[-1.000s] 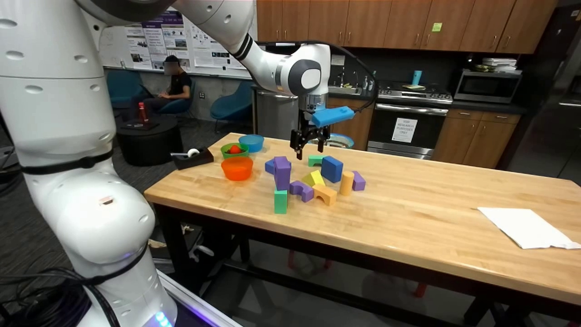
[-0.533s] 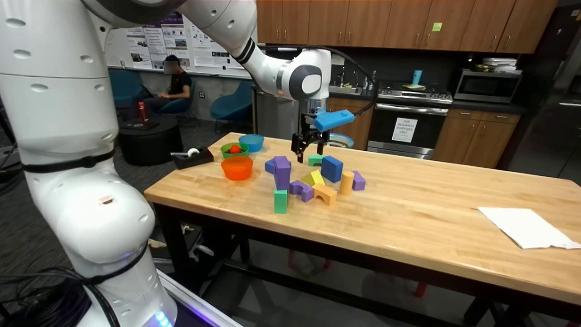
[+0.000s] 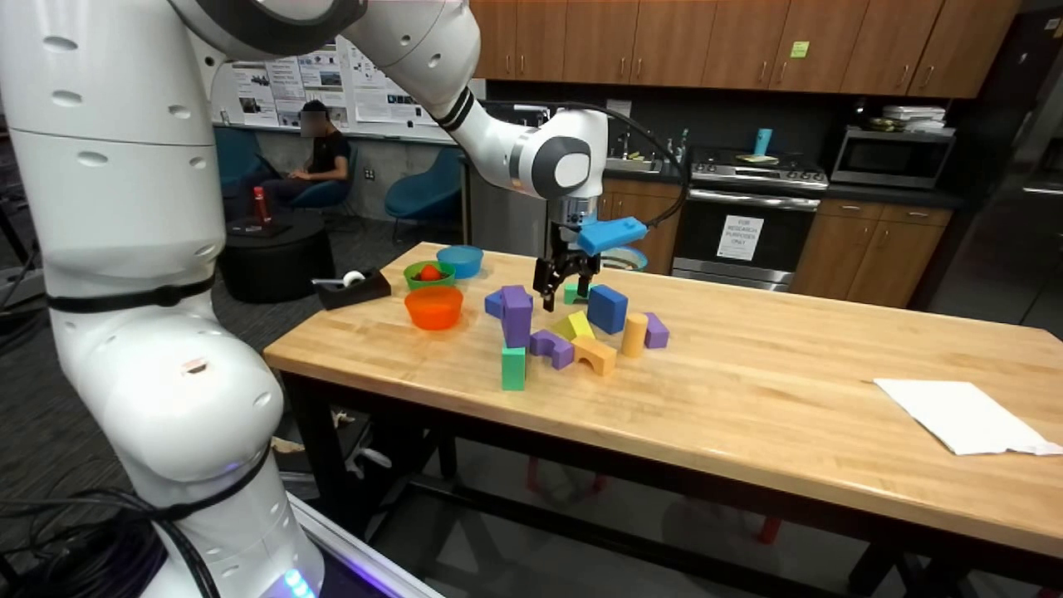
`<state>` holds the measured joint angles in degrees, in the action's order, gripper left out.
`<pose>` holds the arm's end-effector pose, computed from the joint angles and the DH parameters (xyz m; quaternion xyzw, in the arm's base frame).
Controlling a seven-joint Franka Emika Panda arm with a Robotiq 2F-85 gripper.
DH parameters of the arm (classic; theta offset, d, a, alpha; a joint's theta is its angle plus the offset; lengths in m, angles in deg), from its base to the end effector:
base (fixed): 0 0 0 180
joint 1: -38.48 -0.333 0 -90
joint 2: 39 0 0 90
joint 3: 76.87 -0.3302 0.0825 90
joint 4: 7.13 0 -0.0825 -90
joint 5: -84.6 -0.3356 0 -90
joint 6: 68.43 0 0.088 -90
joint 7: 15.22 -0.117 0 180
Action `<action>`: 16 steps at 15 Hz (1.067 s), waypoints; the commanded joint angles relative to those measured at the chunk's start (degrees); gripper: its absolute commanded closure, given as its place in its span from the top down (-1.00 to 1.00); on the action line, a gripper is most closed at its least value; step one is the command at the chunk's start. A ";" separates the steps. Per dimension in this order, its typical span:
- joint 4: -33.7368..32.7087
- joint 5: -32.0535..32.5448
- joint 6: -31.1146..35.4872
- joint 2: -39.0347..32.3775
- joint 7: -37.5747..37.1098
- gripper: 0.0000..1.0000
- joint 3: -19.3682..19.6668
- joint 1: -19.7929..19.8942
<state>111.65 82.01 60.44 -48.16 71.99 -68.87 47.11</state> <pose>0.5178 -0.1507 0.3898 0.8237 0.5670 0.0108 0.0030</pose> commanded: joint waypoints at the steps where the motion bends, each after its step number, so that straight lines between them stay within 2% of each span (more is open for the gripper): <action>1: -1.27 -0.25 -0.04 -0.99 0.02 1.00 -0.83 1.02; 16: -1.37 -0.32 3.05 -3.51 -2.68 1.00 -1.53 0.96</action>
<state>111.18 82.01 62.12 -50.43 70.50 -69.50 47.11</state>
